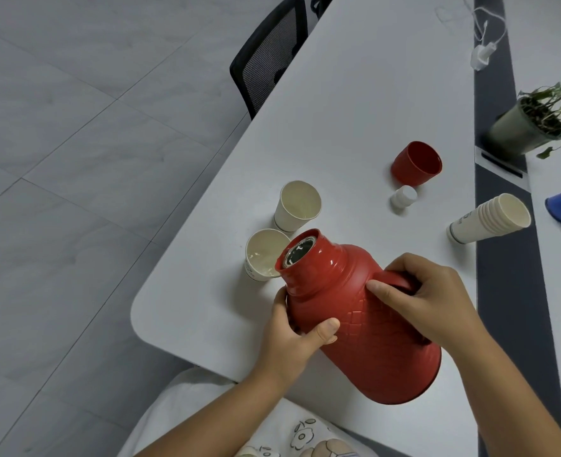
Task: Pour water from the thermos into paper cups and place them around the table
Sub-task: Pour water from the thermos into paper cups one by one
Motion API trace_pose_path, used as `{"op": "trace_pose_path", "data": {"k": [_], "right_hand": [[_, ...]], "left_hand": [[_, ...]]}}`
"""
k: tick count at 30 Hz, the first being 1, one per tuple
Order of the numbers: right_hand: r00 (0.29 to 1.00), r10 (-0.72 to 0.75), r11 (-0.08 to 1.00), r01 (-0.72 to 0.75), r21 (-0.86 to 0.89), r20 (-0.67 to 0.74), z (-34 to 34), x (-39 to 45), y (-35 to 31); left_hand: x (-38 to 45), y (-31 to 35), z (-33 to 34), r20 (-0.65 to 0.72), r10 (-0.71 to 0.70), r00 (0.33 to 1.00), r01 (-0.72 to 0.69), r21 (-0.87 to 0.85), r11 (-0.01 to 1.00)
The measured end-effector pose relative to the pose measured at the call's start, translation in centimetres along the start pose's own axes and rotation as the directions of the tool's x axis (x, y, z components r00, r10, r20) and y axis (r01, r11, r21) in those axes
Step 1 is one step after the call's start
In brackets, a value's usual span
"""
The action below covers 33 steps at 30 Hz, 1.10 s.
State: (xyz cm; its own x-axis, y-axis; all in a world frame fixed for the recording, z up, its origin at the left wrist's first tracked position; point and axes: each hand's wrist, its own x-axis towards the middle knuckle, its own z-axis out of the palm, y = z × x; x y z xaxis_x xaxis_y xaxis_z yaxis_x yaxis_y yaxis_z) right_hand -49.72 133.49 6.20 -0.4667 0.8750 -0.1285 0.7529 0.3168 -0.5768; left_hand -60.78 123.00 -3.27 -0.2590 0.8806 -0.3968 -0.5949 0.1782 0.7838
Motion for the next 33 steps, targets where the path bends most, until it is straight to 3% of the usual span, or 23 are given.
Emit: {"op": "trace_pose_path", "data": {"k": [9, 19, 28, 33], "right_hand": [[0.999, 0.038, 0.999, -0.037, 0.033, -0.018, 0.0, -0.3, 0.4], [0.99, 0.091, 0.993, -0.082, 0.089, -0.107, 0.3, -1.3, 1.4], [0.955, 0.152, 0.945, -0.065, 0.322, -0.253, 0.9, -3.4, 4.1], [0.965, 0.148, 0.902, -0.042, 0.43, -0.217, -0.1, -2.9, 6.9]], "left_hand": [[0.0, 0.0, -0.1, -0.006, 0.027, 1.0, -0.027, 0.037, 0.999], [-0.7, 0.6, -0.1, -0.017, 0.065, 0.998, -0.06, 0.226, 0.972], [-0.5, 1.6, 0.6, 0.013, 0.144, 0.989, -0.135, 0.438, 0.889], [1.6, 2.5, 2.7, 0.106, 0.19, 0.976, -0.217, 0.555, 0.803]]}}
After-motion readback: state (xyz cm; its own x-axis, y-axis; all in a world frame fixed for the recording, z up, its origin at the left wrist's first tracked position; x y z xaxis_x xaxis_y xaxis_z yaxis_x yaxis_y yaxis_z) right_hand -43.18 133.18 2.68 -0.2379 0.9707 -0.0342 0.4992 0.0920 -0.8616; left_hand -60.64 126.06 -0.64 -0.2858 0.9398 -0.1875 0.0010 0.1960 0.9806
